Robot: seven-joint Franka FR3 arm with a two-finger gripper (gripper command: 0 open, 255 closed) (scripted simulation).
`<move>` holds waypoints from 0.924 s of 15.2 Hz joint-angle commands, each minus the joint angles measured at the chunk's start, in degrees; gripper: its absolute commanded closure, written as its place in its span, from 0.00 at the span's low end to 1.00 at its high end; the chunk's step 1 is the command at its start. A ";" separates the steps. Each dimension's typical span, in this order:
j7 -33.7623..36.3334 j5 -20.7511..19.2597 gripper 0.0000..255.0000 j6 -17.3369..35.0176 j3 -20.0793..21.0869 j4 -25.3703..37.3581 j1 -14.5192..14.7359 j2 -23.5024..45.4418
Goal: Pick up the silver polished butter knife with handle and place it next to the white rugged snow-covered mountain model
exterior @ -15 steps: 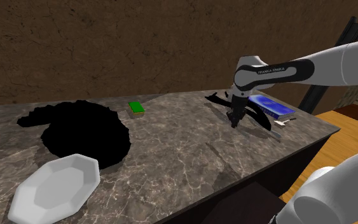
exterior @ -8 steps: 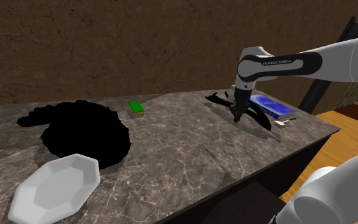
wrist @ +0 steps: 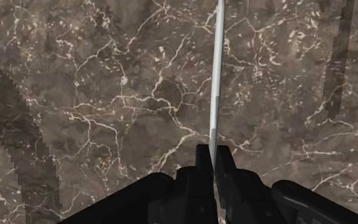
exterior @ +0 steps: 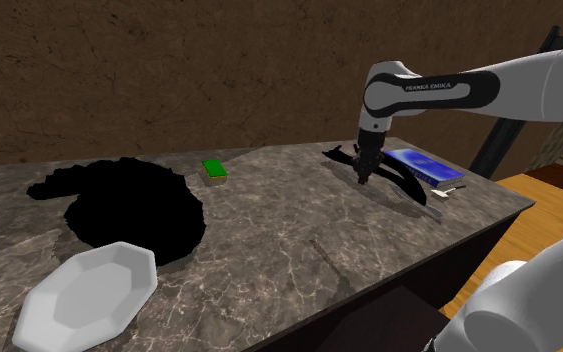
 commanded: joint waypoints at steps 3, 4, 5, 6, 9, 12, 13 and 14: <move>4.49 1.96 1.00 -0.32 2.92 3.63 2.30 3.60; 5.57 2.41 1.00 -0.41 3.61 4.74 2.85 4.68; 6.64 2.82 1.00 -0.51 4.28 5.92 3.40 5.80; 7.70 3.22 1.00 -0.63 4.93 7.17 3.95 6.97; 10.83 4.23 1.00 -1.13 6.77 11.32 5.55 10.71; 13.87 5.00 1.00 -1.87 8.46 16.13 7.10 14.82; 14.86 5.20 1.00 -2.19 8.98 17.89 7.62 16.27; 15.85 5.38 1.00 -2.54 9.49 19.74 8.13 17.77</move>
